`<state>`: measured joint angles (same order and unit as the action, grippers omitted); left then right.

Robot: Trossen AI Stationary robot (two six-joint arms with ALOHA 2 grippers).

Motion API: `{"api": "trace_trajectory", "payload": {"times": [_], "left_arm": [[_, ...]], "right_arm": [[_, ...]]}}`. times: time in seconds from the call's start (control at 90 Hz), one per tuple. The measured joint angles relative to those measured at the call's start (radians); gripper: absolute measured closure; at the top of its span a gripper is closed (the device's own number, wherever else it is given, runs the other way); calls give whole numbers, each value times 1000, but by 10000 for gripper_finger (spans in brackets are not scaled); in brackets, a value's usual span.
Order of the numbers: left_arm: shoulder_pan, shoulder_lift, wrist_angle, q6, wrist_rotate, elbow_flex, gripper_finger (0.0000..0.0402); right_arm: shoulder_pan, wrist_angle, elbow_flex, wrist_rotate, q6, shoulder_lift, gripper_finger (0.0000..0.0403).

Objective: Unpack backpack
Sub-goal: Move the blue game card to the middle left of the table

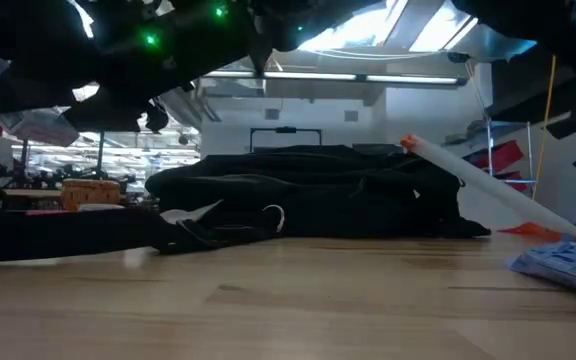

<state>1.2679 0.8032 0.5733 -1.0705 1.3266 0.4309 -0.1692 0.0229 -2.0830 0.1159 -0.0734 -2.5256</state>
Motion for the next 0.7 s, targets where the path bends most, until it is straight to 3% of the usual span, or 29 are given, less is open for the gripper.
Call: {"api": "trace_trajectory", "payload": {"times": [0.144,0.2,0.7], "left_arm": [[-19,0,1,-1,-50,0,366],[-29,0,1,-6,-69,0,389],[-111,0,17,-4,-227,0,402]], "right_arm": [[0,-12,0,-4,0,0,91],[0,-14,0,-4,0,0,91],[0,-13,0,6,0,0,91]]}}
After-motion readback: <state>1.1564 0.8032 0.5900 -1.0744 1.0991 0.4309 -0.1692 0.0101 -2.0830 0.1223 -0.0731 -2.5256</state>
